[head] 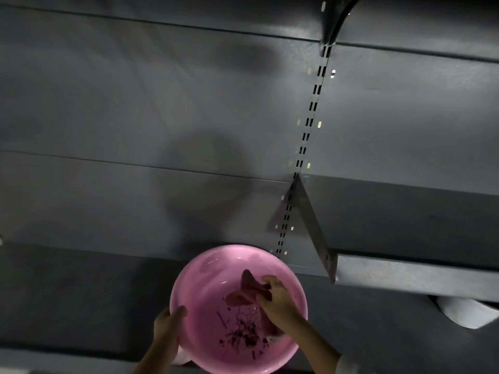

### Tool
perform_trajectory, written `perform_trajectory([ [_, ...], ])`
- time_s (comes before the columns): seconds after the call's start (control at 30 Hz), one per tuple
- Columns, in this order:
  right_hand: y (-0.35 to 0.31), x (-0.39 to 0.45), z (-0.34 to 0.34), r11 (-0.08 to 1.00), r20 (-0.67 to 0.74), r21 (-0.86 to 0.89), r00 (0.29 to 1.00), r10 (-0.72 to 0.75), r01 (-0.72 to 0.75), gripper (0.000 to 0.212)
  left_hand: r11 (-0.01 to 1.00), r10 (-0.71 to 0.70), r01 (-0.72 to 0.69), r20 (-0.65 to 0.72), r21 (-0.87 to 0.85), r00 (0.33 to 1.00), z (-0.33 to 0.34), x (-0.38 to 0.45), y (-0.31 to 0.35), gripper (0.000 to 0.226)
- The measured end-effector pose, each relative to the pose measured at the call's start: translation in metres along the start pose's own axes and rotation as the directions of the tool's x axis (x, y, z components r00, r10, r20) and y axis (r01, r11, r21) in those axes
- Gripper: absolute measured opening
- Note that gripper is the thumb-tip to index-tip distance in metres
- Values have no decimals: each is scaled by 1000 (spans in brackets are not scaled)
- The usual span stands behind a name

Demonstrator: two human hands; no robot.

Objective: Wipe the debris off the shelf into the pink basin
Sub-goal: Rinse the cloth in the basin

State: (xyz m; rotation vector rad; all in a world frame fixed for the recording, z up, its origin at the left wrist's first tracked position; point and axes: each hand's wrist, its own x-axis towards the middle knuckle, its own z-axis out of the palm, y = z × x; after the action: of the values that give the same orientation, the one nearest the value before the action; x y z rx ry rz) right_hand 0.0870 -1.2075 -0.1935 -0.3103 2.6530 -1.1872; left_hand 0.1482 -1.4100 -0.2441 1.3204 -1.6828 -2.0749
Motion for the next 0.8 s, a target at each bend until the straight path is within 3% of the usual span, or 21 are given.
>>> perform_trajectory([
  [0.07,3,3,2,1000,5,11,1000,3,-3,32,995,22,-20,-17,96,1000,-1,7,0,10],
  [0.13,5,5,3,1000,16,8,1000,-9,9,27,965,63,-54,-28,258,998,-1,13,0,27],
  [0.2,4,7,3,999,43,-8,998,-36,36,24,871,135,-109,-21,480,991,1,10,3,46],
  [0.27,1,10,1,997,82,-27,994,-67,69,22,592,386,-317,85,741,919,4,5,9,79],
  [0.3,0,12,1,995,110,-33,990,-85,89,22,409,502,-490,258,770,825,8,3,12,90],
  [0.33,-1,14,1,993,145,-45,984,-99,107,22,248,519,-657,475,712,711,14,2,15,96],
  [0.37,-2,17,0,990,174,-68,978,-113,127,22,156,439,-769,654,620,616,22,-1,19,97],
  [0.4,-4,18,0,986,199,-97,974,-113,135,22,130,316,-826,767,548,559,31,-4,22,92],
  [0.43,-4,21,1,982,210,-120,970,-118,146,22,168,210,-847,821,505,531,37,-5,22,84],
  [0.47,-4,23,1,979,220,-144,969,-112,146,23,267,149,-838,839,476,524,45,-5,22,73],
  [0.53,-3,29,1,972,226,-175,967,-115,156,24,457,93,-758,822,465,561,55,-2,19,55],
  [0.57,-1,33,2,970,217,-186,969,-117,158,24,493,83,-726,805,479,588,59,1,18,49],
  [0.6,-2,36,3,969,210,-195,971,-111,153,24,489,91,-710,781,506,619,61,5,18,44],
  [0.67,2,43,3,960,233,-225,965,-116,170,26,370,154,-721,727,586,669,64,13,21,32],
  [0.8,14,54,3,946,345,-286,937,-47,153,30,190,281,-724,670,663,687,72,22,29,24],
])
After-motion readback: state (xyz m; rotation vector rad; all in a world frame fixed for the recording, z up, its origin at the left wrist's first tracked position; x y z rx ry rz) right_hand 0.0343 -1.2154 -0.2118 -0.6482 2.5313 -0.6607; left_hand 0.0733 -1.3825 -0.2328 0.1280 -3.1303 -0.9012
